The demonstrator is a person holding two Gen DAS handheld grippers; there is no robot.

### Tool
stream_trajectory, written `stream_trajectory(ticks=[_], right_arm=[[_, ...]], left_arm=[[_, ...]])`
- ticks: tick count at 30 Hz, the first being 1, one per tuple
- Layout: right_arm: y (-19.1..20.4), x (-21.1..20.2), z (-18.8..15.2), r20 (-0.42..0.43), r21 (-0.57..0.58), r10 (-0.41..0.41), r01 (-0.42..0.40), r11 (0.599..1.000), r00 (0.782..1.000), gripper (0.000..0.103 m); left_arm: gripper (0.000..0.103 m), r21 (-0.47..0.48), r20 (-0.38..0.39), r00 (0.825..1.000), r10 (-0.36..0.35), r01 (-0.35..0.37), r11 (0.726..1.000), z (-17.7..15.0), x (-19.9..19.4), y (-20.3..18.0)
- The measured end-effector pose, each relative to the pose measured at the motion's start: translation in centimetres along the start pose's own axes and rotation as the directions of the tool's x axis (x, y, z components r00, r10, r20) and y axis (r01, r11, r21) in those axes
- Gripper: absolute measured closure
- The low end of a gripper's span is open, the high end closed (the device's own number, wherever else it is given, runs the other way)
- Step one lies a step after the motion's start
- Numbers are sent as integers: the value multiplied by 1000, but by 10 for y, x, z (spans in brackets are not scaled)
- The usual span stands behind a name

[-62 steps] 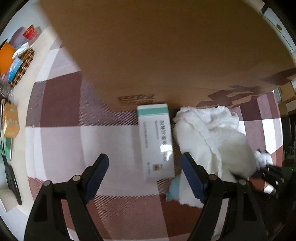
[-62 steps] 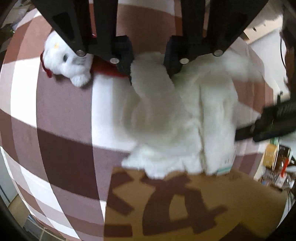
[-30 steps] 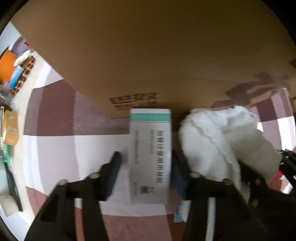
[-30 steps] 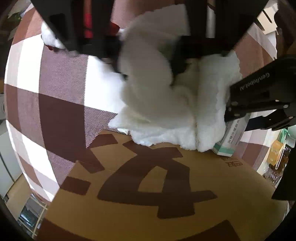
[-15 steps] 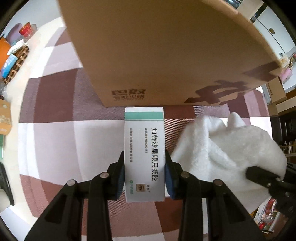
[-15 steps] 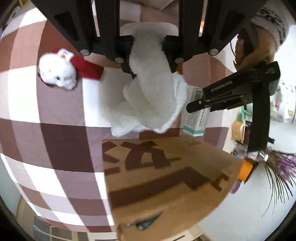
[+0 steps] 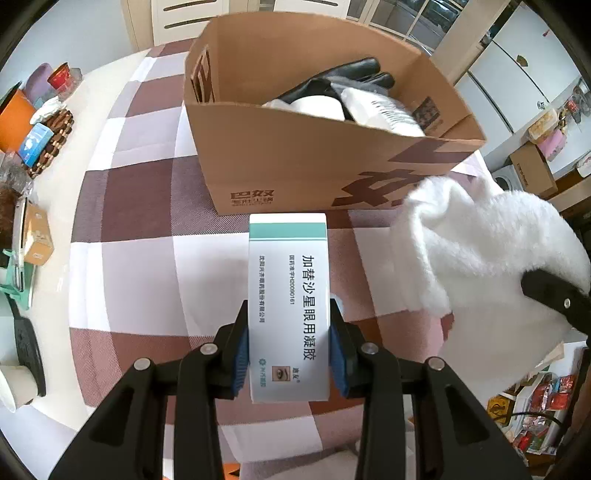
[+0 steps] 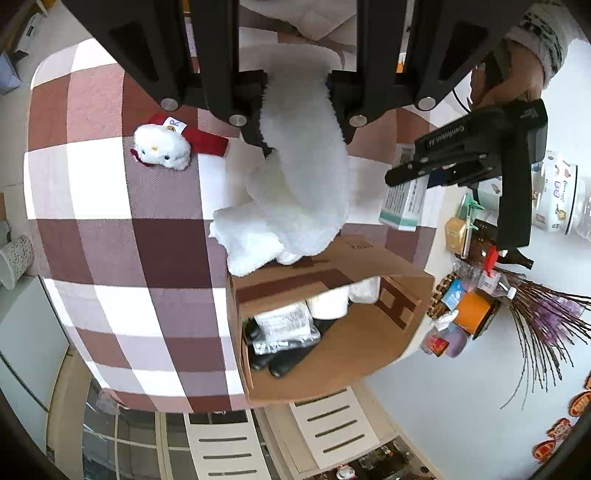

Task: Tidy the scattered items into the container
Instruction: 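Carry medicine box with left tool while right tool carries towel over cardboard box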

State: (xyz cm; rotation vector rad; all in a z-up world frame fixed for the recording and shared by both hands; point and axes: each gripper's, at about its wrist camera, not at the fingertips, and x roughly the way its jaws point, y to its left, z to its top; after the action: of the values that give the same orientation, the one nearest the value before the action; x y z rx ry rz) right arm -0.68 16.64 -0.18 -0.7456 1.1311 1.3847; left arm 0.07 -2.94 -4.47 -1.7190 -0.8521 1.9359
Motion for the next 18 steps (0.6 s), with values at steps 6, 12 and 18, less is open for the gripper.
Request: stream_trajectory(ticks=[6, 12, 18], right_arm=[[16, -14, 6, 31, -4, 1, -1, 1000, 1000, 83], [28, -29, 16, 74, -18, 7, -6, 1000, 997, 83], [39, -45, 28, 124, -37, 4, 1, 999, 992, 83]], left_arm=[[66, -4, 29, 1000, -12, 12, 1000, 2, -20, -7], [66, 19, 98, 995, -12, 11, 1000, 17, -42, -12], [66, 25, 127, 992, -9, 6, 1000, 29, -56, -13]])
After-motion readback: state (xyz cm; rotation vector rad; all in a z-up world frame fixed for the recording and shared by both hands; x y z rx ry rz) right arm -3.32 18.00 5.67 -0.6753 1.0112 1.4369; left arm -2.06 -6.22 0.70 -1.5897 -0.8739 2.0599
